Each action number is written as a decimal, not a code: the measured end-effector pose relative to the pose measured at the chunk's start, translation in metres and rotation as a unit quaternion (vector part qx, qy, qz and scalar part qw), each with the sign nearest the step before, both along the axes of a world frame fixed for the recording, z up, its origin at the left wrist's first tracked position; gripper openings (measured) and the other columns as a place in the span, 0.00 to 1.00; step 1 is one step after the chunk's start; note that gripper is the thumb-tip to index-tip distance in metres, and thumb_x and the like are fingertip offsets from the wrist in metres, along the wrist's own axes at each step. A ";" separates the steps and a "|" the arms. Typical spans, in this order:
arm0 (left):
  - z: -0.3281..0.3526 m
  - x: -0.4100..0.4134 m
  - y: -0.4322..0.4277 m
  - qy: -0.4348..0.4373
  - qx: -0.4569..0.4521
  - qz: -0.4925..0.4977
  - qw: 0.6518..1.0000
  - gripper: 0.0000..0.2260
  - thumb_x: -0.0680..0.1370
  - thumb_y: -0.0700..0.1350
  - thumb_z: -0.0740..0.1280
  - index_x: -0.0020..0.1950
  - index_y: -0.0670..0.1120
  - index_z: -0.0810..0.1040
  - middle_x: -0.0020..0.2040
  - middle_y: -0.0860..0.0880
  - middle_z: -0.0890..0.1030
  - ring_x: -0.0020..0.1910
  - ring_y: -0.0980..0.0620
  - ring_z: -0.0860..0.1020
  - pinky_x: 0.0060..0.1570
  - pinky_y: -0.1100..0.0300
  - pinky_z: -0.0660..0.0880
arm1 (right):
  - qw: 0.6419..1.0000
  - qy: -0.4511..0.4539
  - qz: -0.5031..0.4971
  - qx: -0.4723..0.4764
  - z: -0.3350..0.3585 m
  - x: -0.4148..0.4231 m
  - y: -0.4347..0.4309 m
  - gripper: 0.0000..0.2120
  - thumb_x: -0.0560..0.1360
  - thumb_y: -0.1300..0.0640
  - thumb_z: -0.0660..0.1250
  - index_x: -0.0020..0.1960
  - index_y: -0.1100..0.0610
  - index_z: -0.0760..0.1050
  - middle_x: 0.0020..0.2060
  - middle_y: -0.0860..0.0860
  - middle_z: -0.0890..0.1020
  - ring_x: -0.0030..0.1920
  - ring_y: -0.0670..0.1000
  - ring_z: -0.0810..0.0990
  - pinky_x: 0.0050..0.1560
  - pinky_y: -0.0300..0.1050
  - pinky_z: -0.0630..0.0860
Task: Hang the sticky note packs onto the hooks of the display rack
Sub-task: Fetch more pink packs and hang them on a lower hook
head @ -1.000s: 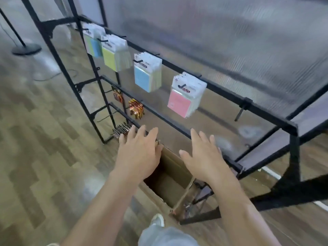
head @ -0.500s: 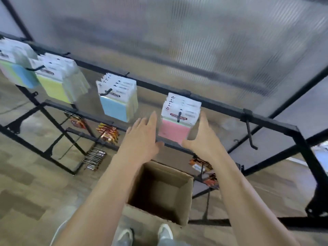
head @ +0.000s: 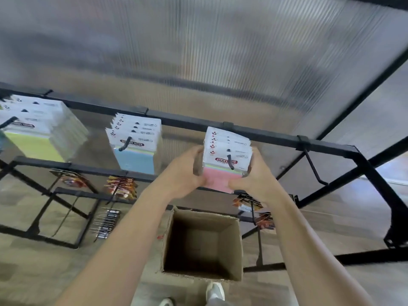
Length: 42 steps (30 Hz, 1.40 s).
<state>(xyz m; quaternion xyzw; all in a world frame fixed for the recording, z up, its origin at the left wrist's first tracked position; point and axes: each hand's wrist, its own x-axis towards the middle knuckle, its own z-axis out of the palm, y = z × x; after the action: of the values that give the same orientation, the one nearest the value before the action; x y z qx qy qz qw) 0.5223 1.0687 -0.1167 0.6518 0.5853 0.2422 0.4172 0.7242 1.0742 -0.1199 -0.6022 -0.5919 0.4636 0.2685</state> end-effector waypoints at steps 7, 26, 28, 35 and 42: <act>0.002 -0.018 -0.017 -0.180 -0.100 -0.011 0.979 0.28 0.66 0.48 0.80 0.61 0.54 0.70 0.62 0.57 0.79 0.64 0.55 0.75 0.64 0.52 0.71 | 0.997 0.078 -0.012 -0.010 0.011 0.001 -0.030 0.36 0.57 0.60 0.77 0.61 0.46 0.67 0.58 0.44 0.79 0.59 0.49 0.78 0.53 0.53 0.80; 0.027 0.032 -0.100 -0.354 -0.134 -0.123 0.917 0.32 0.61 0.55 0.74 0.60 0.52 0.63 0.58 0.50 0.78 0.57 0.52 0.80 0.50 0.57 0.80 | 0.960 0.251 -0.082 0.089 0.049 0.019 -0.157 0.32 0.64 0.53 0.72 0.66 0.59 0.69 0.58 0.58 0.81 0.55 0.60 0.81 0.47 0.59 0.79; 0.019 0.057 -0.109 -0.354 -0.163 -0.143 0.910 0.34 0.61 0.54 0.75 0.61 0.52 0.62 0.53 0.56 0.80 0.53 0.57 0.81 0.47 0.62 0.78 | 0.956 0.248 -0.134 0.085 0.042 0.033 -0.178 0.31 0.63 0.52 0.72 0.64 0.58 0.72 0.56 0.56 0.82 0.54 0.59 0.82 0.46 0.56 0.78; -0.002 0.159 -0.148 -0.358 -0.238 -0.185 0.884 0.35 0.58 0.50 0.78 0.60 0.54 0.65 0.55 0.52 0.82 0.53 0.53 0.82 0.42 0.58 0.79 | 0.923 0.273 -0.257 0.084 0.032 0.109 -0.247 0.29 0.64 0.52 0.73 0.64 0.54 0.73 0.55 0.54 0.83 0.54 0.56 0.82 0.45 0.46 0.79; -0.012 0.294 -0.192 -0.312 -0.249 -0.242 0.884 0.35 0.58 0.52 0.79 0.59 0.54 0.65 0.59 0.48 0.80 0.58 0.48 0.80 0.47 0.53 0.79 | 0.890 0.283 -0.338 0.116 0.022 0.217 -0.318 0.21 0.72 0.59 0.66 0.65 0.55 0.73 0.54 0.53 0.83 0.52 0.53 0.82 0.44 0.43 0.79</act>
<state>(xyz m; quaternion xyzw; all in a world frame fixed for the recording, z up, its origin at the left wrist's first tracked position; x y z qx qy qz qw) 0.8167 0.8765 -0.1283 0.5387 0.2894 0.1708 0.7726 0.9409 0.7566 -0.0980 -0.5738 -0.3015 0.4232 0.6331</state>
